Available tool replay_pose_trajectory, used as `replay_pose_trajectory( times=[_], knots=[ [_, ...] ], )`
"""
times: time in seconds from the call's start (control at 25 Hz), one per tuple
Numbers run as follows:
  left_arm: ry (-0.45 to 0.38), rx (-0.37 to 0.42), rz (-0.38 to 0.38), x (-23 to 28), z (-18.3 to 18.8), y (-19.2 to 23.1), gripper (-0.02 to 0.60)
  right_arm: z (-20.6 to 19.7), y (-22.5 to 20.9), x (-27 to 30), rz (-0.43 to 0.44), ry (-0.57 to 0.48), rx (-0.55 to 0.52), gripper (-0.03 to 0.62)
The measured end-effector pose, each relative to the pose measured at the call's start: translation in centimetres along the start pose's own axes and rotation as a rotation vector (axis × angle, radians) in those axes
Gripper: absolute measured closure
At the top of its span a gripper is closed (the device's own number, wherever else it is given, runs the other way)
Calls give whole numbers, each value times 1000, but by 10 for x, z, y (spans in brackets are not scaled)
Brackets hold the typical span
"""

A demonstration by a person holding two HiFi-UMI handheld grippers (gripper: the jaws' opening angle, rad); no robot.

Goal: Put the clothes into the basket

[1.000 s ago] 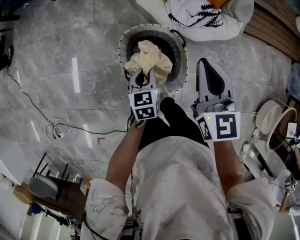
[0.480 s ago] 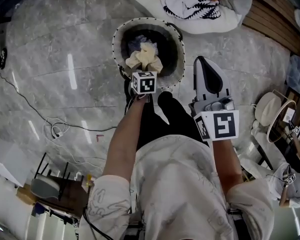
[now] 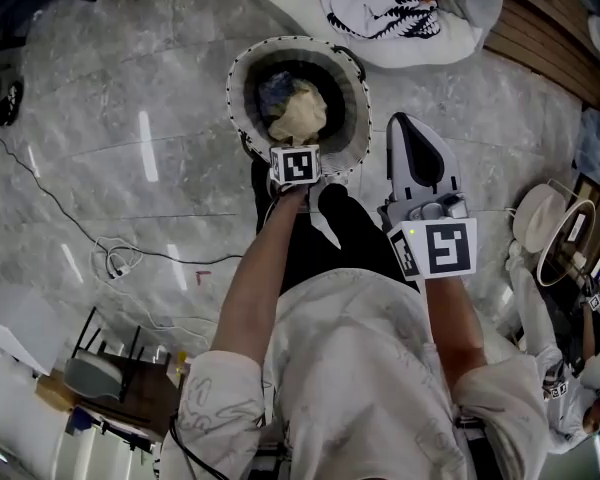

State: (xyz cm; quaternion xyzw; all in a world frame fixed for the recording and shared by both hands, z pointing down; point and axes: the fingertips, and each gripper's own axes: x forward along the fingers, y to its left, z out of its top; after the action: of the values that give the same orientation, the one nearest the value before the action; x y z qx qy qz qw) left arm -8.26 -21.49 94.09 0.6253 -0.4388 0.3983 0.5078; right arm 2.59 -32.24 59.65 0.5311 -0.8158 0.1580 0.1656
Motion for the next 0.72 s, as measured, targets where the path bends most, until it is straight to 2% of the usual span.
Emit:
replay_pose_trajectory(
  times=[0.16,0.44,0.56,0.72],
  knots=[
    [-19,-7,-2,-12,-15,0,397,4,3,-6,13,-13,-2,606],
    [-116,-157,-35,-57,-39,-6,410,15,6,-31,38,-49,-8,606],
    [-196,-177,-42,-84,-36,-12,423,20,8,-46,51,-63,-23,606],
    [-336,-164,-24,-130,-19,-21,428,27,3,-67,60,-84,-42,606]
  ],
)
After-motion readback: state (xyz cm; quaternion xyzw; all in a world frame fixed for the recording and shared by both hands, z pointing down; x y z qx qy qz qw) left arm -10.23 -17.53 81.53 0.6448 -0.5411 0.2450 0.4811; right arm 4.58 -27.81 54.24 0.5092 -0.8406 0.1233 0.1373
